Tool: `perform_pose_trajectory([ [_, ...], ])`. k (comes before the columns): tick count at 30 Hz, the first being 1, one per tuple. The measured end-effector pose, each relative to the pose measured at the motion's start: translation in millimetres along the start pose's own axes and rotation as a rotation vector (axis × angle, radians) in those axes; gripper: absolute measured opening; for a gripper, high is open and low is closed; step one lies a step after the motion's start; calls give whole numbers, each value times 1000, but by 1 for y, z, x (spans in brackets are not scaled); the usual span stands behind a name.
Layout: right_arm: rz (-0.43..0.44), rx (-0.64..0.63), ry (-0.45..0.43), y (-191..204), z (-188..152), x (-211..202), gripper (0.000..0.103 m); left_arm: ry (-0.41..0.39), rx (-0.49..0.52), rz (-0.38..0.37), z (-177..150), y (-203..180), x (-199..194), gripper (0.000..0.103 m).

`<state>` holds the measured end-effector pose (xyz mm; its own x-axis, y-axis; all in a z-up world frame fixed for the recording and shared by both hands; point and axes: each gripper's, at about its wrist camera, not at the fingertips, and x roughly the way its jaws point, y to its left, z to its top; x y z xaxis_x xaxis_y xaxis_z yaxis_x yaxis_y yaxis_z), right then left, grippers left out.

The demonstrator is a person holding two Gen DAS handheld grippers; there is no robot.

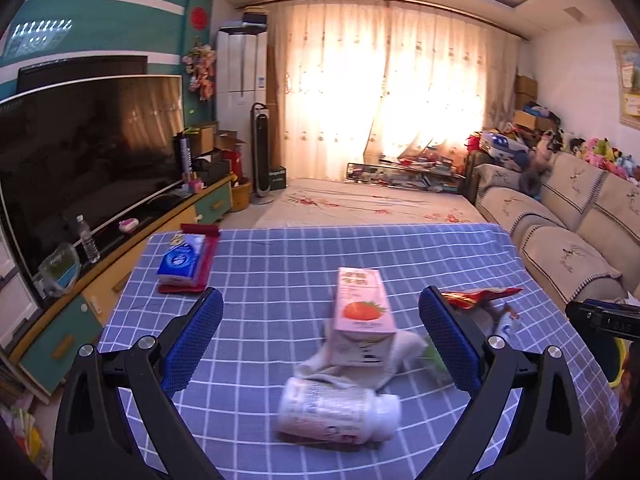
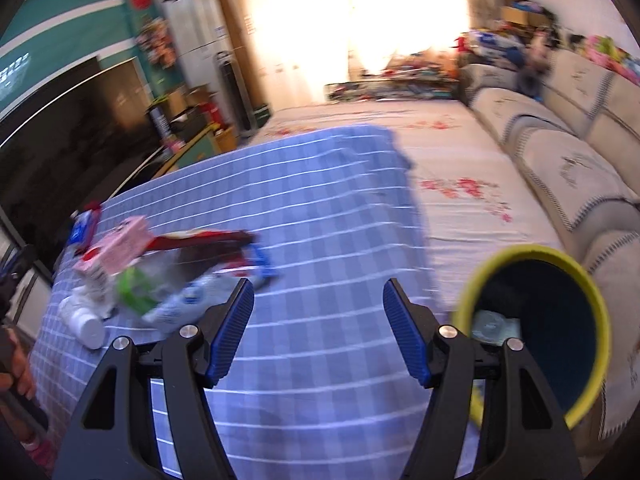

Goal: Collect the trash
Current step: 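Reach the right gripper to the red snack bag and grasp it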

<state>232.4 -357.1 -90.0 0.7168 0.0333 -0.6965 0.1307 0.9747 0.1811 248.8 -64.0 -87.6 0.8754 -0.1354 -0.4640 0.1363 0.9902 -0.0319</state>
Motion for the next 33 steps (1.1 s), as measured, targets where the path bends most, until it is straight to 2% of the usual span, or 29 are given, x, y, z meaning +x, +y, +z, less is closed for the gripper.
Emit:
perform_pose_trajectory([
  [5, 1, -64, 15, 46, 9, 19, 64, 45, -51, -14, -14, 10, 13, 97],
  [10, -96, -181, 22, 72, 26, 44, 64, 50, -51, -24, -18, 5, 17, 97],
  [15, -136, -296, 70, 79, 25, 63, 64, 63, -65, -37, -20, 7, 21, 97],
  [22, -146, -406, 42, 86, 27, 79, 64, 67, -54, -47, -21, 2, 20, 97],
  [26, -115, -433, 29, 89, 27, 82, 63, 74, -58, -50, -22, 2, 21, 97],
  [27, -106, -436, 33, 90, 26, 82, 58, 75, -58, -51, -23, 1, 21, 97],
  [29, -63, -426, 59, 89, 26, 84, 36, 77, -57, -53, -23, 1, 23, 97],
  [30, -51, -420, 73, 88, 26, 85, 19, 78, -56, -54, -23, 1, 23, 97],
  [31, -51, -420, 77, 88, 25, 85, 11, 78, -56, -55, -24, 1, 24, 97],
  [32, -51, -419, 80, 87, 25, 84, 10, 79, -56, -55, -24, 0, 24, 97],
  [33, -40, -412, 82, 87, 25, 83, 5, 79, -56, -55, -24, 1, 24, 97],
])
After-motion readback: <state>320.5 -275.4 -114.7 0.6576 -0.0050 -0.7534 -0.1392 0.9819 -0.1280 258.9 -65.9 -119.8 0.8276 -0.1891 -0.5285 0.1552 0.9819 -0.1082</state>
